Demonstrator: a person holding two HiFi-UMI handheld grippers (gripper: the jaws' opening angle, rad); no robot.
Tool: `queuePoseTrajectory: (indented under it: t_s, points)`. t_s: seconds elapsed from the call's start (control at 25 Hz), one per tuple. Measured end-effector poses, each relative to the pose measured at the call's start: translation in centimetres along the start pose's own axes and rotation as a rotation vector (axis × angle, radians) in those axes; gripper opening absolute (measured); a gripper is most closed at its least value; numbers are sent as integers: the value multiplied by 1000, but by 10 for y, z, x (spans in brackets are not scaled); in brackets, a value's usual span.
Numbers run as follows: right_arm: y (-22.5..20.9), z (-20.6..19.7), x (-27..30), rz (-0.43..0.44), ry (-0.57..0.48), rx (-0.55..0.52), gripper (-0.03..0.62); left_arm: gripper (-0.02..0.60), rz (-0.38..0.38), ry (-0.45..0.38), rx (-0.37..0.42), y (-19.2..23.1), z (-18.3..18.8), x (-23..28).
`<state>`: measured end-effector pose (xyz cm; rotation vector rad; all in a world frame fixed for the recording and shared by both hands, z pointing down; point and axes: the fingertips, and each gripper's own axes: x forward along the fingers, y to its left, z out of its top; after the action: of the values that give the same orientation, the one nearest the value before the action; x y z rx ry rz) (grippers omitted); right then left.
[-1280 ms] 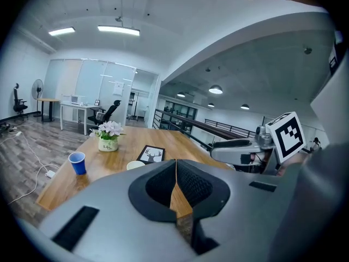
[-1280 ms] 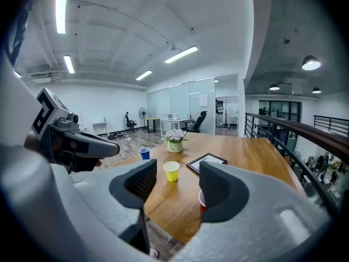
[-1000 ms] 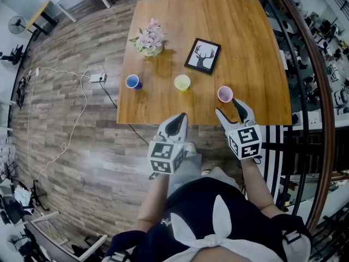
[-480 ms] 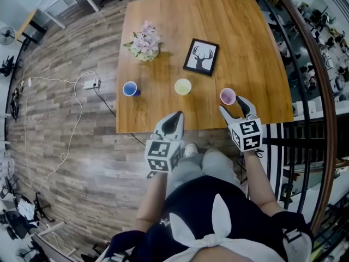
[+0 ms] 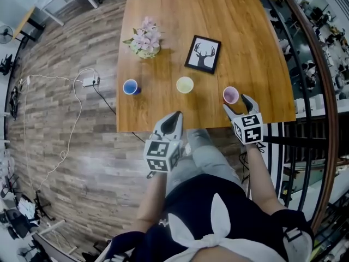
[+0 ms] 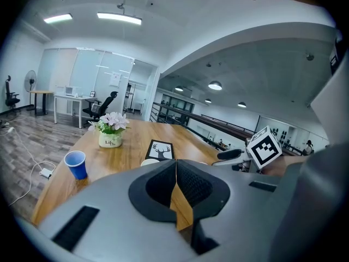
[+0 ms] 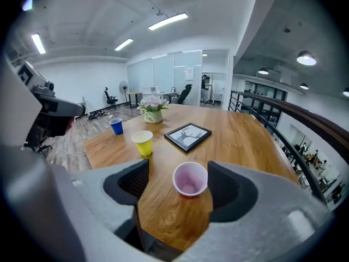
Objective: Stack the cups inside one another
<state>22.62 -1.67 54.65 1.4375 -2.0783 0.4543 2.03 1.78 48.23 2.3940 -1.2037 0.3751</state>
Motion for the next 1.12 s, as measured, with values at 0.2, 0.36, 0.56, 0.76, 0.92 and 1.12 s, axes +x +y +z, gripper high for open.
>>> queuePoseTrajectory:
  t_s: [0.2,0.36,0.56,0.76,0.92,1.12]
  points:
    - [-9,-9,17,-7,39,10,333,20,11,8,0,12,0,5]
    - [-14,-17,28,-8,80,19,333,20,5,13,11,18,7,13]
    - [-20,-26,43,-7,122,33,351,20,-5,19,22,27,14,28]
    - [-22,-36,56,3,162,50,357,20,-15,39,24,34,17,37]
    - [-23,-44,63,-5,207,52,357,20,-13,49,26,41,21,41]
    - [-22,-45,66,-20,226,46,350,20,-13,64,16,47,19,44]
